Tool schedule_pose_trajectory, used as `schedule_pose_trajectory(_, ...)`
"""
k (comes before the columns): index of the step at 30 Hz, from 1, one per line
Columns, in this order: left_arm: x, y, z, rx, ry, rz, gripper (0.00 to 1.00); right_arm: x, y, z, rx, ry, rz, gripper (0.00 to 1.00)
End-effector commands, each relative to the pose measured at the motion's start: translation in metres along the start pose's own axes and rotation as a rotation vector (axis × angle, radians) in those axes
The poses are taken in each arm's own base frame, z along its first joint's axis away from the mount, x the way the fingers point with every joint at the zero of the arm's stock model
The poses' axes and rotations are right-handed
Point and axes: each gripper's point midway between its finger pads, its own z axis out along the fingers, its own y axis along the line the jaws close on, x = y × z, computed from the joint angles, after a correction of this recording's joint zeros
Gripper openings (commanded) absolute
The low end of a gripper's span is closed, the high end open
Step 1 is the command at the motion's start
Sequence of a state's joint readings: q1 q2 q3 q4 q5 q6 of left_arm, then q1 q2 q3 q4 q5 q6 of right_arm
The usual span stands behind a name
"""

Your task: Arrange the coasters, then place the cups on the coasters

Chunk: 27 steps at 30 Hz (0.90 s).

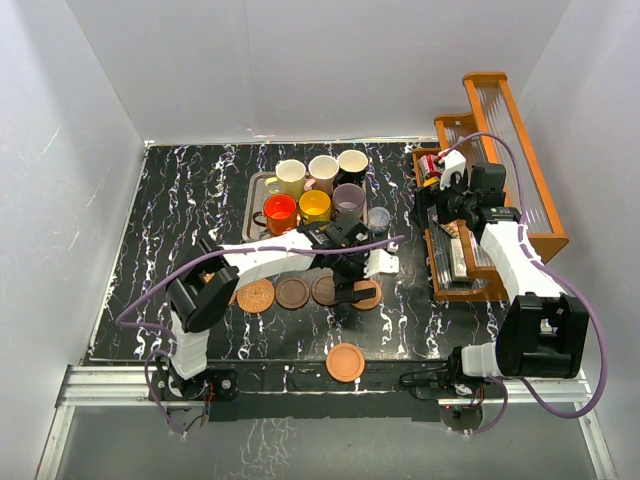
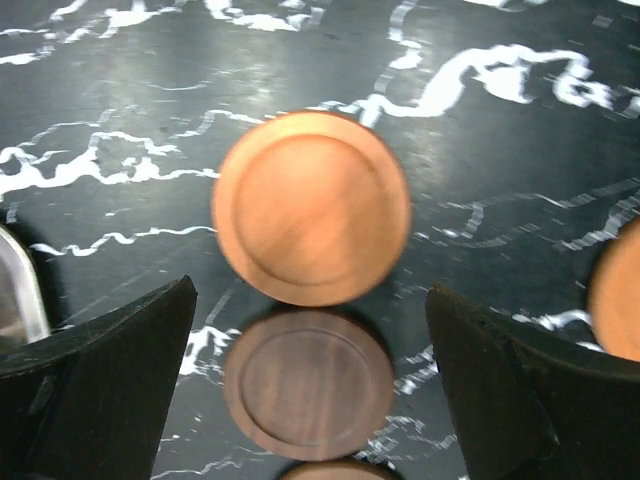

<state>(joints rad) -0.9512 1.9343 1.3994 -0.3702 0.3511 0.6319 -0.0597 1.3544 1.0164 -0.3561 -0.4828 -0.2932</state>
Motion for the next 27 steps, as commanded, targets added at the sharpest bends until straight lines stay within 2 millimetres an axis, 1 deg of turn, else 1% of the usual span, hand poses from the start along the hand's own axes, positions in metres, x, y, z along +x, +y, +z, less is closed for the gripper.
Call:
schedule_pose_trajectory(1, -0.015, -0.053, -0.035, 0.185, -0.069, 0.086, 0.99, -0.016, -0.003, -0.007, 0.010, -0.063, -0.022, 0.98)
schedule_pose_trajectory(3, -0.012, -0.076, -0.037, 0.254, -0.062, 0.136, 0.99, -0.016, -0.006, -0.008, 0.017, -0.063, -0.020, 0.98)
schedule_pose_trajectory(7, 0.000, -0.111, -0.032, 0.337, -0.014, 0.217, 0.99, -0.014, -0.010, -0.009, 0.030, -0.061, -0.014, 0.98)
schedule_pose_trajectory(10, 0.004, -0.131, -0.023, 0.383, 0.005, 0.270, 0.99, -0.013, -0.012, -0.010, 0.030, -0.061, -0.009, 0.98)
schedule_pose_trajectory(12, 0.006, -0.139, -0.015, 0.385, 0.024, 0.306, 0.99, -0.013, -0.013, -0.011, 0.032, -0.063, -0.008, 0.98)
schedule_pose_trajectory(15, 0.006, -0.141, 0.000, 0.357, 0.052, 0.353, 0.99, -0.013, -0.013, -0.011, 0.030, -0.064, -0.004, 0.98)
schedule_pose_trajectory(19, 0.003, -0.131, 0.017, 0.286, 0.087, 0.383, 0.99, -0.014, -0.013, -0.012, 0.026, -0.068, -0.003, 0.98)
schedule_pose_trajectory(21, 0.001, -0.125, 0.022, 0.261, 0.092, 0.392, 0.99, -0.014, -0.012, -0.012, 0.025, -0.069, -0.003, 0.98)
schedule_pose_trajectory(27, 0.003, -0.109, 0.029, 0.195, 0.127, 0.420, 0.99, -0.015, -0.011, -0.013, 0.019, -0.072, -0.004, 0.98)
